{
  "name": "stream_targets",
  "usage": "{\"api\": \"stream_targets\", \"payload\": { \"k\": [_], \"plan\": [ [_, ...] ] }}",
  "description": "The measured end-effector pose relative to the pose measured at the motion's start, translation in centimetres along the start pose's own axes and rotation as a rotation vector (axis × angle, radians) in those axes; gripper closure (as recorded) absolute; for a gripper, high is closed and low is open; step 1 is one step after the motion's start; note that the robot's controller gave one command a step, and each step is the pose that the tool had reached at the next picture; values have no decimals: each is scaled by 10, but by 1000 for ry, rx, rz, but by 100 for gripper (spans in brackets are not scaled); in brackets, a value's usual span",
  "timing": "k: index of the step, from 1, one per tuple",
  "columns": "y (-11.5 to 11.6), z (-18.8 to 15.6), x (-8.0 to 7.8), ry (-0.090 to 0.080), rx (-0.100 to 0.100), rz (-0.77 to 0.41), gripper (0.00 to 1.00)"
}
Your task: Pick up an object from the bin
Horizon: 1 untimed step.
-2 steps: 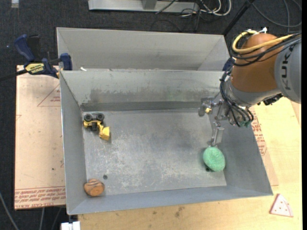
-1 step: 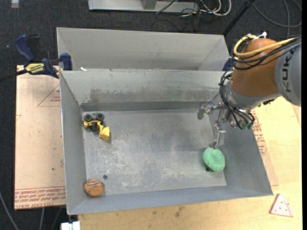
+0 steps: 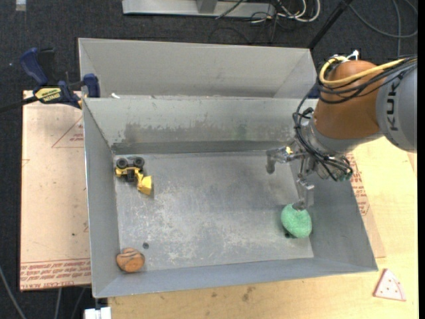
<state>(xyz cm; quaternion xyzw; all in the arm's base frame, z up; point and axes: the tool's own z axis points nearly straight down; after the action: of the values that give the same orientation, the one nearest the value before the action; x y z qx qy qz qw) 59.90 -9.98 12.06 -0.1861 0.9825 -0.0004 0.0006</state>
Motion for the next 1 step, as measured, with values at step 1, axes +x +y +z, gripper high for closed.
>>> {"api": "stream_targets", "payload": {
  "k": [1],
  "plan": [
    [-13, 21, 20, -2, -2, 88, 0]
  ]
}}
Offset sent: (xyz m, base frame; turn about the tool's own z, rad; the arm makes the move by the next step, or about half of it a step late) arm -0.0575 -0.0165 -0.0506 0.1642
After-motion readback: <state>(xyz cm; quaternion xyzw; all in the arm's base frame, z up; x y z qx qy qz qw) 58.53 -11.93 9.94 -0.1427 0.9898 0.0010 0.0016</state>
